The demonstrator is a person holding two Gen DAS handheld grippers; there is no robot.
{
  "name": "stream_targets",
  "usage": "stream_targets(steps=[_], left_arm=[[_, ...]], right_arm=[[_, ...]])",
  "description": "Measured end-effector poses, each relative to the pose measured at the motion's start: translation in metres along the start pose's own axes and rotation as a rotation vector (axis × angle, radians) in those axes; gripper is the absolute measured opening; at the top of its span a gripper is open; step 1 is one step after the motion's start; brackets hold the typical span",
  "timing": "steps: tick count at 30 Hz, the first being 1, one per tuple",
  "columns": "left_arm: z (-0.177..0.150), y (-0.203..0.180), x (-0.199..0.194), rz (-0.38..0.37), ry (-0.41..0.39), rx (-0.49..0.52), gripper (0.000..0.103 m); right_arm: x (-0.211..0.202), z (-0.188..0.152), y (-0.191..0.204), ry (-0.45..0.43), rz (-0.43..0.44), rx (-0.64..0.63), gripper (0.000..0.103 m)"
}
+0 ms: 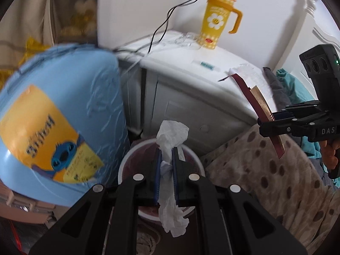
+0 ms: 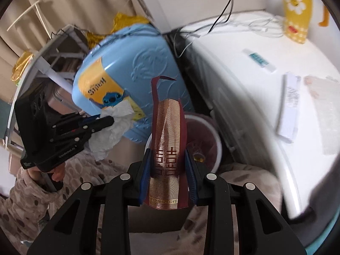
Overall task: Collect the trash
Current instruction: 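Carry the tissue and striped sleeve in both grippers over the trash bin, then open both grippers to drop the tissue and sleeve into the bin, then move the right gripper back to the bubble wrap on the nightstand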
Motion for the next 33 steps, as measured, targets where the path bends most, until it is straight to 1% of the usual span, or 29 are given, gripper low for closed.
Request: stream_targets(steps=[5,8,10,12,16,18,19,21,22,23,24,25,26,27,28,33], left_arm=[[-0.013,0.02,0.032,-0.043,0.061,-0.018,0.01],[-0.018,0.028,0.054,-0.079,0.101,0.021,0.01],[-0.021,0.031,0.067,-0.089,0.129,0.045,0.01],[-0.022,0.036,0.08,-0.099,0.161,0.064,0.01],[-0.023,0.04,0.095,-0.106,0.195,0.073,0.01],[-0.025,0.042,0.101,-0.111,0.201,0.067,0.01],[-0.026,0.043,0.104,-0.112,0.202,0.064,0.01],[-0.026,0.046,0.109,-0.1,0.208,0.055,0.019],[-0.026,0.049,0.112,-0.08,0.212,0.049,0.037],[-0.027,0.052,0.113,-0.039,0.207,0.044,0.052],[-0.026,0.053,0.112,0.001,0.184,0.041,0.08],[-0.024,0.054,0.11,0.021,0.16,0.041,0.093],[-0.023,0.055,0.105,0.035,0.13,0.042,0.098],[-0.022,0.056,0.102,0.04,0.122,0.04,0.098],[-0.022,0.056,0.101,0.042,0.122,0.038,0.098],[-0.023,0.055,0.094,0.072,0.131,0.038,0.098]], right_arm=[[0.047,0.011,-0.002,0.092,-0.01,-0.002,0.029],[0.072,0.015,-0.001,0.142,-0.034,-0.035,0.03],[0.087,0.017,-0.003,0.179,-0.072,-0.055,0.03],[0.102,0.019,-0.007,0.214,-0.084,-0.056,0.03],[0.12,0.024,-0.014,0.249,-0.085,-0.052,0.03],[0.126,0.027,-0.015,0.259,-0.084,-0.052,0.032],[0.128,0.029,-0.015,0.26,-0.09,-0.054,0.035],[0.133,0.032,-0.015,0.267,-0.121,-0.071,0.04],[0.135,0.032,-0.016,0.27,-0.142,-0.076,0.043],[0.136,0.033,-0.017,0.274,-0.153,-0.075,0.047],[0.136,0.033,-0.019,0.276,-0.157,-0.068,0.053],[0.134,0.034,-0.02,0.267,-0.165,-0.062,0.068],[0.133,0.035,-0.021,0.258,-0.171,-0.057,0.079],[0.129,0.036,-0.022,0.243,-0.18,-0.053,0.084],[0.126,0.037,-0.022,0.232,-0.184,-0.052,0.091],[0.116,0.034,-0.021,0.213,-0.192,-0.052,0.093]])
Point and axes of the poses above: each gripper's, at about its wrist camera, not at the fingertips, and x roughly the way its jaws point, y to its left, z to its top, the point moved 4 cm from there along x, roughly the way its jaws point, and after that the axes turned 8 degrees about y, right-handed, at the moved point
